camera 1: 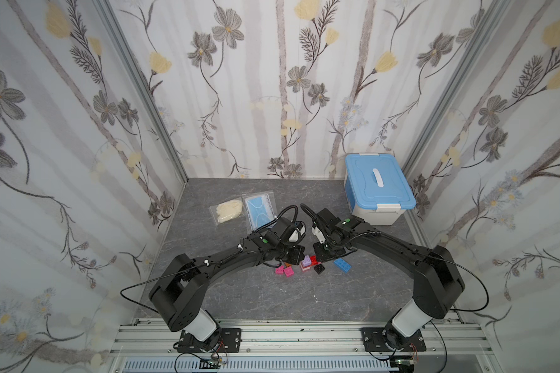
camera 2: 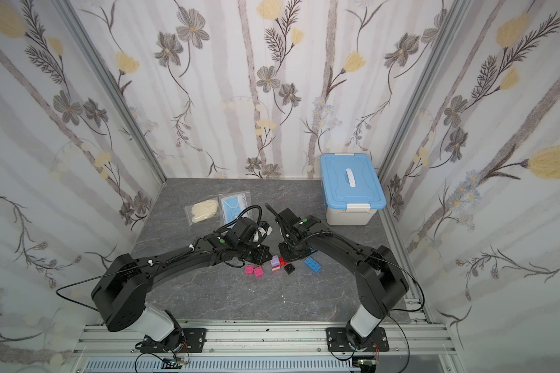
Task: Assemble the letter p with lego
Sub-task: Assemble the lego brick with the lego brick.
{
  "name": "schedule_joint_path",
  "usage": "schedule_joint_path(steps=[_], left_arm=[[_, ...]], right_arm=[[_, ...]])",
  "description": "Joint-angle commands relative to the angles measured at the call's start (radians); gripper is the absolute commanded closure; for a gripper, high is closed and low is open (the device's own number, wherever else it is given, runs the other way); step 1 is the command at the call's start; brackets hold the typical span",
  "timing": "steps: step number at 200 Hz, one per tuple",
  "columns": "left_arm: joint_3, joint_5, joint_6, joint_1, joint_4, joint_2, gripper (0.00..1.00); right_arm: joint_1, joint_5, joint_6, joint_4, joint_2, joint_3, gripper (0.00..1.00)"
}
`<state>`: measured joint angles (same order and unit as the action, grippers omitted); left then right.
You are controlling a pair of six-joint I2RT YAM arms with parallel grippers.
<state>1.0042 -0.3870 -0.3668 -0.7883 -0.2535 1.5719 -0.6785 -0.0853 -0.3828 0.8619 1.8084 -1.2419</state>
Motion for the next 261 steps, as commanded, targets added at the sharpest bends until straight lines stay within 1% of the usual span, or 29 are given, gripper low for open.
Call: schedule_joint_path(steps=[1, 93, 134, 261], left_arm=[[-0.001, -0.024, -0.010, -0.002, 0.062, 0.019, 1.00], [-0.004, -0.017, -0.014, -0.003, 0.087, 0.058, 1.00], [-0.030, -0.012, -0.018, -0.002, 0.092, 0.065, 1.00], [-0.067, 0.009, -0.012, -0.003, 0.079, 0.061, 1.00]], right_arm=[[0.003, -0.019, 0.010, -0.011, 0.012, -0.011, 0.85], [0.016, -0.027, 0.006, -0.018, 0.031, -0.017, 0.85], [0.017, -0.024, 0.002, -0.014, 0.036, -0.032, 0.85], [0.014, 0.028, -0.002, 0.027, 0.107, -0.086, 0.86]])
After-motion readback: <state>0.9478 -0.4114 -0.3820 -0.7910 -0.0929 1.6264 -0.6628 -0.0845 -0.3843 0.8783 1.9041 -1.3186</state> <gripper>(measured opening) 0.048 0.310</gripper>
